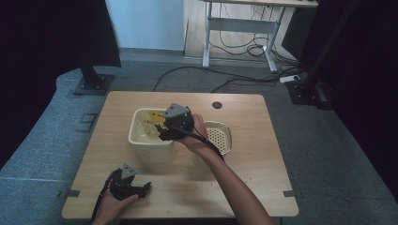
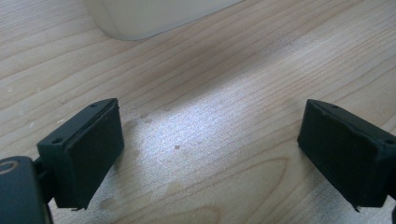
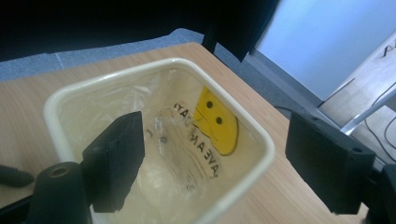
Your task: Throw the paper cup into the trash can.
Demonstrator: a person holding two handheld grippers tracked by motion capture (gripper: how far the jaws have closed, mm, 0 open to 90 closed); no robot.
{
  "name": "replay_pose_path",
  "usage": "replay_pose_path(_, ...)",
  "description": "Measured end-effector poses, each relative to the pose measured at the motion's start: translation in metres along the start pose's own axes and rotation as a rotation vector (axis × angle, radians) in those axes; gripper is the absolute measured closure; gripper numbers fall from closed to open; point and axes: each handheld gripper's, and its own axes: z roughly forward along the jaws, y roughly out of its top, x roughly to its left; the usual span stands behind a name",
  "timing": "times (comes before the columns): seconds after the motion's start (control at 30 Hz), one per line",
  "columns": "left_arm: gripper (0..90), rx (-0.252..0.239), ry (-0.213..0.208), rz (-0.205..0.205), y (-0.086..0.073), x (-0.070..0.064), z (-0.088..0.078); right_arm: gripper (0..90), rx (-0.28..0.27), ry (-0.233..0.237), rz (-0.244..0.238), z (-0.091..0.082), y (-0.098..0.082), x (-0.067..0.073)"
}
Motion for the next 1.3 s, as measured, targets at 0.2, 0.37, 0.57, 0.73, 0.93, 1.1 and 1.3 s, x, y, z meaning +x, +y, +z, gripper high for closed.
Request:
replay_pose_path(0.2,6.5,-0.001,-0.002,0.000,0.000,0.000,0.000,22.7,-0.046,0.001,0.023,-0.037,-0.012,-0.010)
replay_pose_path(0.37,6.5,0.001,-0.002,0.001,0.000,0.000,0.000,25.0,-0.085,-0.019,0.066,-0.068,-0.032,-0.021)
replay_pose_path(0.57,6.4,-0.001,-0.002,0.000,0.001,0.000,0.001,26.6,-0.124,-0.034,0.105,-0.103,-0.069,-0.023)
replay_pose_path(0.73,6.4,0.000,-0.003,0.002,0.001,0.000,0.001,27.9,-0.146,-0.044,0.158,-0.126,-0.105,-0.019)
replay_pose_path(0.93,6.4,0.000,-0.002,0.000,0.001,0.000,0.001,29.3,-0.167,-0.059,0.205,-0.149,-0.141,-0.013)
replay_pose_path(1.1,6.4,0.000,-0.002,-0.001,0.001,0.000,0.001,29.6,-0.186,-0.065,0.234,-0.156,-0.160,-0.011)
replay_pose_path(1.3,6.9,0.003,-0.003,-0.003,0.001,0.001,0.001,29.5,-0.199,-0.074,0.249,-0.158,-0.169,-0.011)
